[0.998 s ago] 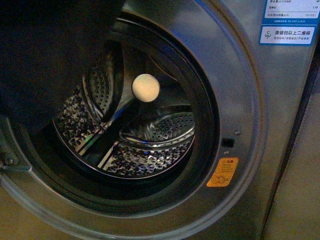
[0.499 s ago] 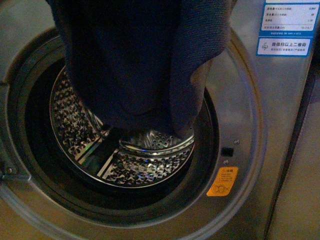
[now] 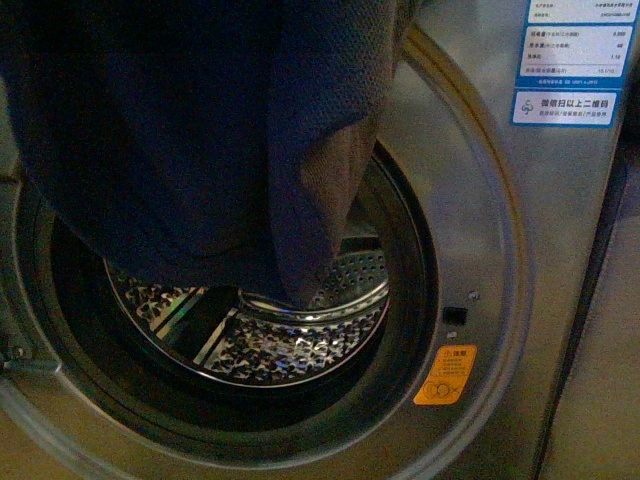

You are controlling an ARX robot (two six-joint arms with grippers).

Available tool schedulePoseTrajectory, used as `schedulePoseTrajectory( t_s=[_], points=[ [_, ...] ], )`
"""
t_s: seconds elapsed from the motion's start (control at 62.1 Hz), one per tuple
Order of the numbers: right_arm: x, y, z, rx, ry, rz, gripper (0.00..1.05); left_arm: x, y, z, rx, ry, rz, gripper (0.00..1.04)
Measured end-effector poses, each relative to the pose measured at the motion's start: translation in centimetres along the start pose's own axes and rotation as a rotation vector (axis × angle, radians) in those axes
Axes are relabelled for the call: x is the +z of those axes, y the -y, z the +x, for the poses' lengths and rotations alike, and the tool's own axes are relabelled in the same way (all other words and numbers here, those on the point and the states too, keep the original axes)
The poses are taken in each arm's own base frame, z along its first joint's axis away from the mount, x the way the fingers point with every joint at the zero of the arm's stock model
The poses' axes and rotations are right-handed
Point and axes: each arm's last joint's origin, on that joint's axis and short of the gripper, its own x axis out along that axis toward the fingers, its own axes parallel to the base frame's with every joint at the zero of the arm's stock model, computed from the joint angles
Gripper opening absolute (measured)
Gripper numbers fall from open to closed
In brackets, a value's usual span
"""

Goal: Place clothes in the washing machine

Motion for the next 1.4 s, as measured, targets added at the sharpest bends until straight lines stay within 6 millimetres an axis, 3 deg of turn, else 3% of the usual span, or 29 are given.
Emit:
schedulePoseTrajectory(
  t_s=[0.113, 0.258, 0.451, 0.708, 0.869, 1.143, 1.401],
  points=[
    [0.0, 0.0, 0.0, 0.0, 0.0, 0.0, 0.05, 3.3, 0.8, 1.7, -0.122, 0.065, 0.002, 0.98],
    [0.0, 0.0, 0.0, 0.0, 0.0, 0.0, 0.05, 8.8, 1.8, 6.2, -0.315, 0.135, -0.021, 0.98],
    [0.0, 0.0, 0.0, 0.0, 0.0, 0.0, 0.05, 13.6, 1.2, 11.1, -0.538, 0.213, -0.125, 0.98],
    [0.0, 0.0, 0.0, 0.0, 0.0, 0.0, 0.05, 14.6, 0.4, 15.4, -0.685, 0.2, -0.217, 0.98],
    [0.0, 0.0, 0.0, 0.0, 0.0, 0.0, 0.05, 14.8, 2.1, 16.8, -0.839, 0.17, -0.248, 0.98],
    [0.0, 0.0, 0.0, 0.0, 0.0, 0.0, 0.05, 17.3, 7.0, 15.2, -1.129, 0.223, -0.29, 0.98],
    [0.0, 0.0, 0.0, 0.0, 0.0, 0.0, 0.05, 17.5, 10.6, 15.0, -1.129, 0.177, -0.32, 0.98]
  ],
)
